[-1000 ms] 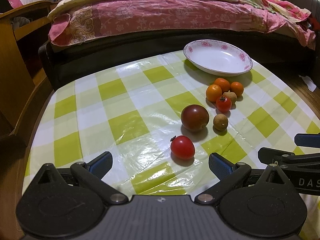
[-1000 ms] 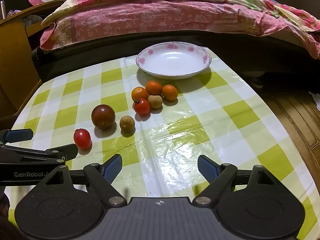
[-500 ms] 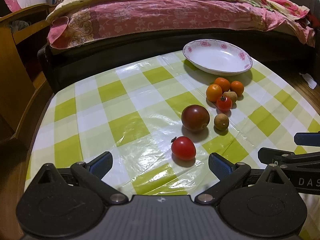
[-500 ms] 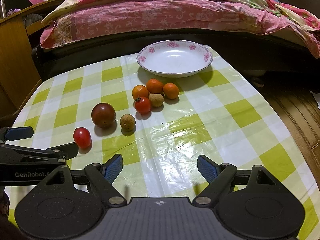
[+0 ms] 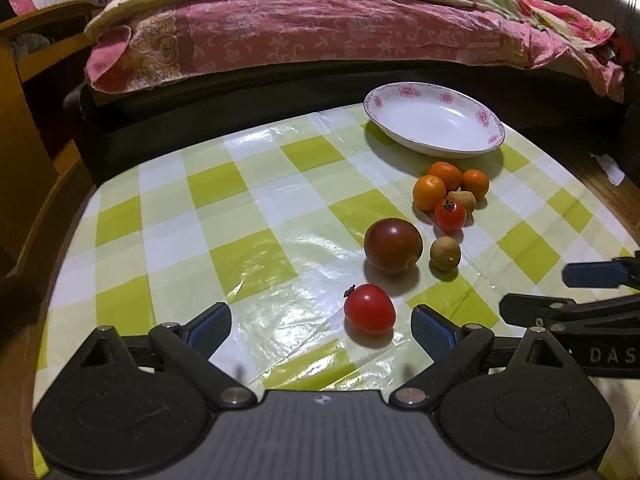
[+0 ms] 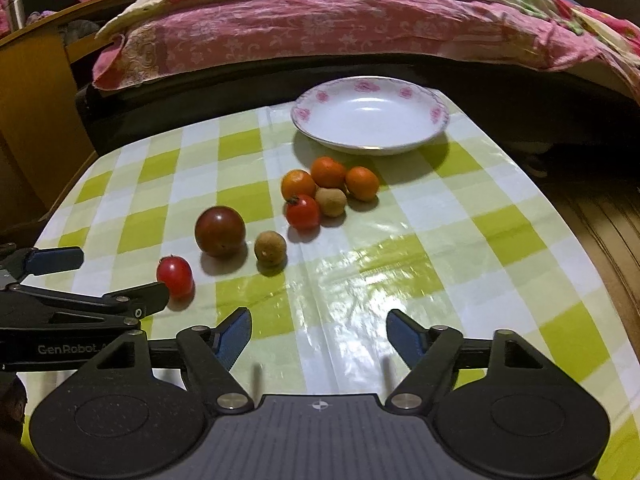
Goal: Organize fruits
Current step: 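Grasp a red cherry tomato with the left tool while the right tool grasps a small brown fruit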
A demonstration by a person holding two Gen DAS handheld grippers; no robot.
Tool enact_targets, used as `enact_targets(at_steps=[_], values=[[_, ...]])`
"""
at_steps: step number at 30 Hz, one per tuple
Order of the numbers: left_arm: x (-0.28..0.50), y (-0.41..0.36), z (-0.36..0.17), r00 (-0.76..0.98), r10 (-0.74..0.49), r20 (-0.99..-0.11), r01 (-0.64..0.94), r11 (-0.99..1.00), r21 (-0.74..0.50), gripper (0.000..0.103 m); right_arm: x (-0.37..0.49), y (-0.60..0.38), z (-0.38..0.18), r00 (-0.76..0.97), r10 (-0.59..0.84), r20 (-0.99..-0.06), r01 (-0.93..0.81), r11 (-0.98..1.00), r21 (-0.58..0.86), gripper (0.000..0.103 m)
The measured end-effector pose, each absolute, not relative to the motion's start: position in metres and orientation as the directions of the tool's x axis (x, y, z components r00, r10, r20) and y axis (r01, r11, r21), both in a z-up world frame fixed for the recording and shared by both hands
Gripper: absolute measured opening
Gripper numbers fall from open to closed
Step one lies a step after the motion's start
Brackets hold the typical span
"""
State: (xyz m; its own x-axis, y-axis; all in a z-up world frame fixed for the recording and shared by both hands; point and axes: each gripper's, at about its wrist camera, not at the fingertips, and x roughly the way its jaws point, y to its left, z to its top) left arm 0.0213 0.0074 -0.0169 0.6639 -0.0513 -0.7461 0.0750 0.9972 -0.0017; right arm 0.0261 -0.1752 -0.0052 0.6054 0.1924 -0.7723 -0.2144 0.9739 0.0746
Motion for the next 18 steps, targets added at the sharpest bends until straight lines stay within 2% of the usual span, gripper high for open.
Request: enact_targets(at_steps=[3, 8, 11, 13, 18], values=[[0.026, 0.007, -0.017, 0.658, -0.080, -0.748, 0.108, 0.994, -0.011, 0.102, 0.038, -0.173, -0.006, 0.595, 0.211, -0.776, -0.252, 0.965, 0.069, 0.067], [0.030, 0.001, -0.020, 0.665, -0.079, -0.743, 0.154, 0.988, 0.032, 0.099, 0.059, -0.169, -0.009, 0.566, 0.267, -0.780, -0.323, 0.942, 0.088, 0.057], [0.032, 0.001, -0.024, 0.657, -0.099, -0.747, 0.181, 0.983, 0.029, 0.093, 0.069, -0.164, -0.012, 0.551, 0.292, -0.782, -0.361, 0.928, 0.092, 0.050], [0.035, 0.002, -0.027, 0.650, -0.106, -0.752, 0.197, 0.980, 0.032, 0.081, 0.075, -0.160, -0.016, 0.536, 0.305, -0.787, -0.383, 0.919, 0.095, 0.046], [0.042, 0.003, -0.031, 0.636, -0.162, -0.755, 0.222, 0.975, -0.021, 0.071, 0.089, -0.153, -0.024, 0.511, 0.327, -0.795, -0.412, 0.905, 0.108, 0.038]])
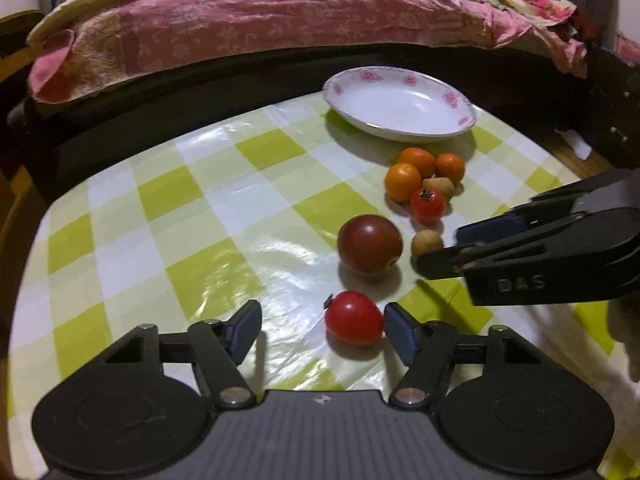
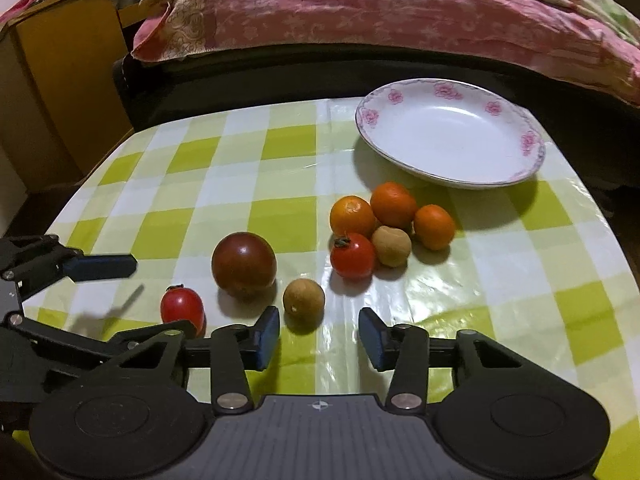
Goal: Organize fruits
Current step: 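Grasp a red cherry tomato with the left tool while the right tool grasps a small brown fruit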
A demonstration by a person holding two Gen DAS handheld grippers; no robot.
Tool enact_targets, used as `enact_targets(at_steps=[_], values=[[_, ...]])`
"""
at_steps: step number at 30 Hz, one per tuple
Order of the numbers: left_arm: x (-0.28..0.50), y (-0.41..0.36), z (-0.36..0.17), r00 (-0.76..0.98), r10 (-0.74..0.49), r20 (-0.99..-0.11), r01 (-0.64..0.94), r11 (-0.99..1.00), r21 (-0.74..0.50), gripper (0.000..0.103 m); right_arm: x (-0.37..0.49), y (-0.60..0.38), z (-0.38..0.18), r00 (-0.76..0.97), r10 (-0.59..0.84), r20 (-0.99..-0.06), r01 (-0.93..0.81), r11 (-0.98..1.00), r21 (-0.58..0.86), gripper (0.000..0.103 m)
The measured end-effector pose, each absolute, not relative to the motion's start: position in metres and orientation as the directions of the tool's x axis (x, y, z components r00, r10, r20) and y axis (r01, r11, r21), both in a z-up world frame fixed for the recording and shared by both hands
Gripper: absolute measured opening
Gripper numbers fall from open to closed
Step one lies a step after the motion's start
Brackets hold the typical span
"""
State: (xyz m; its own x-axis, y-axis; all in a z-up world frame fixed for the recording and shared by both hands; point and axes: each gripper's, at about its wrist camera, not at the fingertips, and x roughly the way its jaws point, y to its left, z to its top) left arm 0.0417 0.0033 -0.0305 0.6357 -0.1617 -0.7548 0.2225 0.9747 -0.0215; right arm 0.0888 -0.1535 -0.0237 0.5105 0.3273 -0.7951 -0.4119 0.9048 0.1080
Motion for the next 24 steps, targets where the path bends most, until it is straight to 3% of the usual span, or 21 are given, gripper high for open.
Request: enact_targets(at_steps=[6, 8, 12, 24], values=[[0.045, -0.008, -0.037, 0.617, -0.196, -0.762, 0.278, 0.960, -0.021, 0.051, 0.095, -0.150, -0.027, 0.501, 0.346, -0.793, -0.447, 0.889, 0.105, 0.029], [0.046, -0.011, -0.040, 0.611, -0.193, -0.768, 0.287, 0.958, -0.012, 0.049, 0.095, -0.150, -0.027, 0.494, 0.354, -0.794, -0.454, 0.884, 0.112, 0.020], [0.048, -0.012, -0.039, 0.616, -0.192, -0.764, 0.285, 0.958, -0.011, 0.042, 0.094, -0.147, -0.027, 0.496, 0.353, -0.793, -0.466, 0.879, 0.100, 0.020], [0.041, -0.012, -0.040, 0.619, -0.169, -0.767, 0.281, 0.959, 0.016, 0.043, 0.088, -0.151, -0.025, 0.478, 0.360, -0.801, -0.457, 0.881, 0.123, 0.020]])
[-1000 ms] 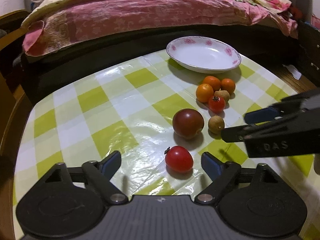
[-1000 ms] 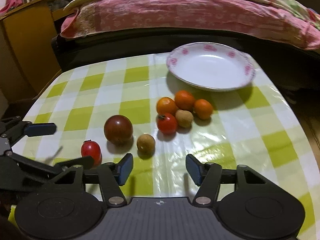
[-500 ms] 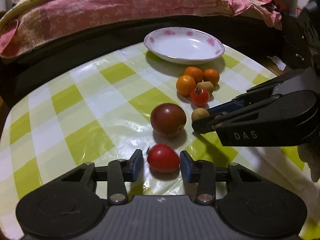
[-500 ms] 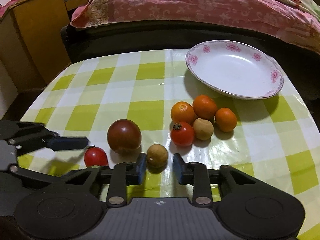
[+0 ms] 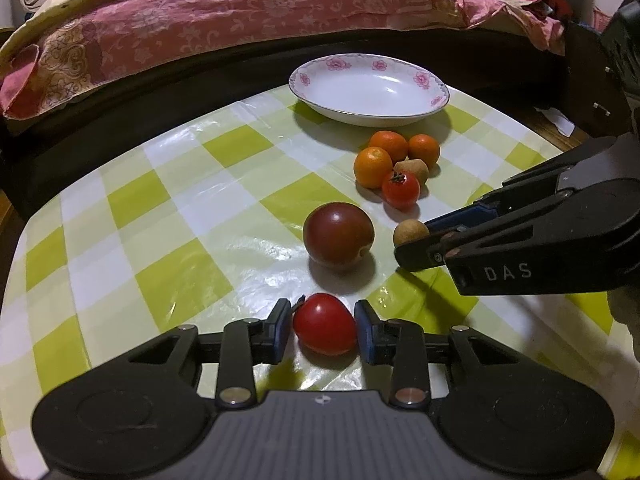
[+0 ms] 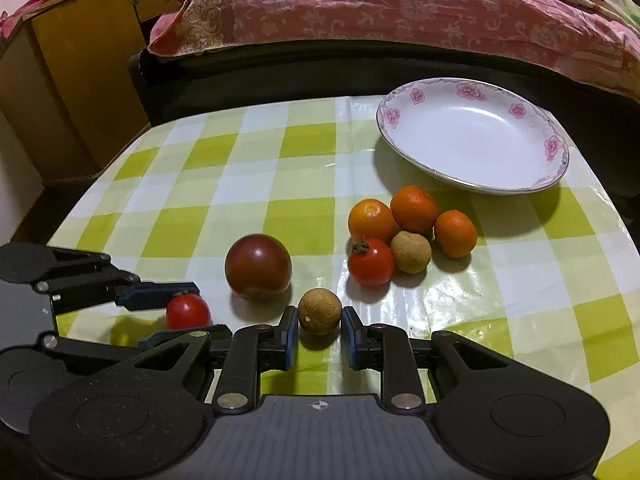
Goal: Organize fruits
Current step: 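Carry both fruits over the white plate and open both tools to drop them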
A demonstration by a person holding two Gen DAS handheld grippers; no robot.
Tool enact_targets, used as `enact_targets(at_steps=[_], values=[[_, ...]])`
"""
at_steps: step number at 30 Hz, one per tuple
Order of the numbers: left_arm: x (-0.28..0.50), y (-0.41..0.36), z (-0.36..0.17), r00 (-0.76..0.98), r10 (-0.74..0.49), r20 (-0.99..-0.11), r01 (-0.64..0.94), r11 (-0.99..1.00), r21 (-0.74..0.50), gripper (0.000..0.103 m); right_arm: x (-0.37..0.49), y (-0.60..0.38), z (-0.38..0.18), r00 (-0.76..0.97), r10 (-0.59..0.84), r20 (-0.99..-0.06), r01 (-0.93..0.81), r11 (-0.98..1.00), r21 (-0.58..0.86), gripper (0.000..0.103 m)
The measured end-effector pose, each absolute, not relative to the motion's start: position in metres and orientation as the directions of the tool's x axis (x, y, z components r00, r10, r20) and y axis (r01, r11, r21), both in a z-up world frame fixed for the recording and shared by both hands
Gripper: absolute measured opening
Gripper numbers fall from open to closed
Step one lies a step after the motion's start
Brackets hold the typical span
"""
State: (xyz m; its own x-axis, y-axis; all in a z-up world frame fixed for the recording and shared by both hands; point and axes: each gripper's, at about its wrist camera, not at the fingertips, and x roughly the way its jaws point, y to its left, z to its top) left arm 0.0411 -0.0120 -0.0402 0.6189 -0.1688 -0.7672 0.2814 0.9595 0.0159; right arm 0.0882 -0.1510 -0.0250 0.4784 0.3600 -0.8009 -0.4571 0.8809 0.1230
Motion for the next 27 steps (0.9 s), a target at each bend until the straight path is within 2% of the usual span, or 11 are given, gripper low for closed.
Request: enact_targets(at_steps=[10, 21, 27], values=[[0.045, -0.012, -0.035, 0.602, -0.168, -0.781, 0.267, 0.964, -0.002, 0.038, 0.087, -0.156, -0.020, 0.474, 0.367, -0.801, -0.443, 0.885, 0.144, 0.020], [0.079, -0.023, 0.001, 0.638, -0.243, -0.731, 0.274, 0.958, -0.079, 0.038, 0.092, -0.175, 0.006, 0.518, 0.390, -0.761, -0.393, 0.899, 0.194, 0.019], [0.116, -0.041, 0.014, 0.654, -0.265, -0.708, 0.315, 0.947, -0.063, 0.038, 0.115, -0.189, 0.021, 0.564, 0.363, -0.742, -0.346, 0.920, 0.187, 0.019]])
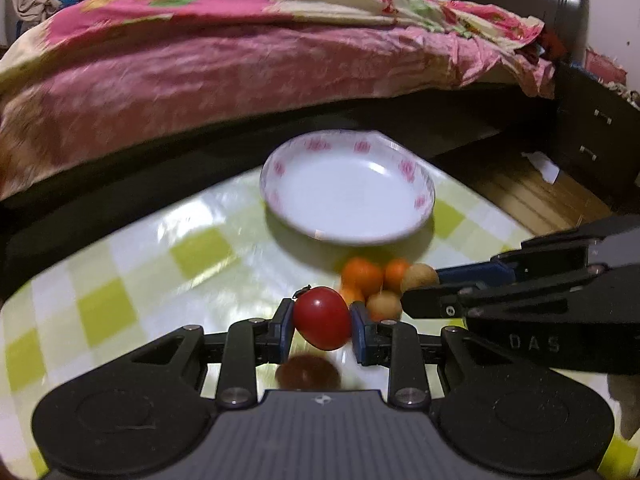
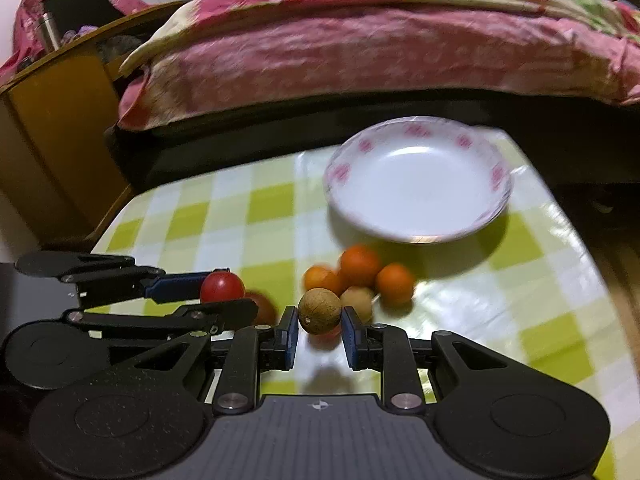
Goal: Organize fruits
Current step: 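Carry both fruits over the white plate and open both tools to drop them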
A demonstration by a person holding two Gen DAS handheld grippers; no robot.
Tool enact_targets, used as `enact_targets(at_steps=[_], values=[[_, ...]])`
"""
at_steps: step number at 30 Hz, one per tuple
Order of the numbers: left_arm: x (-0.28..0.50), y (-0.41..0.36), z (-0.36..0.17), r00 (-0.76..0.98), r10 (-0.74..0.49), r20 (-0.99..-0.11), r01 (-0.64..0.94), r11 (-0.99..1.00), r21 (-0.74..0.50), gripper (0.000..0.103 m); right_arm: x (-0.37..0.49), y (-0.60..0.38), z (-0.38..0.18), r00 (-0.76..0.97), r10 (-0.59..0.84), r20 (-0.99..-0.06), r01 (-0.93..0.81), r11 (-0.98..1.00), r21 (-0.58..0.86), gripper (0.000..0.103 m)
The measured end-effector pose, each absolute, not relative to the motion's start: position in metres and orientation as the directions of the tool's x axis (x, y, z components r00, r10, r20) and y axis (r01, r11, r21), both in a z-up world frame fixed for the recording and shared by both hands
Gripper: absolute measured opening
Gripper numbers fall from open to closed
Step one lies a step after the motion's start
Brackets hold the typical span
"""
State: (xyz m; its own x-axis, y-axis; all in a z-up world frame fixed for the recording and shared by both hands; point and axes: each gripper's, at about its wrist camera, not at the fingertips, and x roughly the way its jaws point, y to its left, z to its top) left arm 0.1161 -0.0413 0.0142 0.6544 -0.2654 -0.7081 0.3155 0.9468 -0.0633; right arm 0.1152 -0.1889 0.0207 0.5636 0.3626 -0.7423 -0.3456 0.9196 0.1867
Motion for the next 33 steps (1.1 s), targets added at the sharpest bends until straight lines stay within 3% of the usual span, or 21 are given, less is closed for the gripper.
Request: enact_targets(at_steps=[12, 26, 33], values=[[0.183, -0.064, 0.006, 0.656, -0.293, -0.695, 0.336, 0.939, -0.078, 0.037, 0.182, -0.210, 0.012, 0.608, 0.291, -0.739, -0.271, 0.951, 0.151, 0.019], [0.203, -0.072, -0.010, 0.659, -0.289, -0.694, 0.347, 0.936, -0.061, 0.038, 0.205, -0.215, -0.002, 0.618, 0.256, -0.743, -0.260, 0.959, 0.114, 0.023], [0.206, -0.071, -0.010, 0.660, -0.291, -0.693, 0.338, 0.938, -0.072, 0.045, 0.209, -0.217, -0.002, 0.625, 0.250, -0.740, -0.248, 0.962, 0.116, 0.023]])
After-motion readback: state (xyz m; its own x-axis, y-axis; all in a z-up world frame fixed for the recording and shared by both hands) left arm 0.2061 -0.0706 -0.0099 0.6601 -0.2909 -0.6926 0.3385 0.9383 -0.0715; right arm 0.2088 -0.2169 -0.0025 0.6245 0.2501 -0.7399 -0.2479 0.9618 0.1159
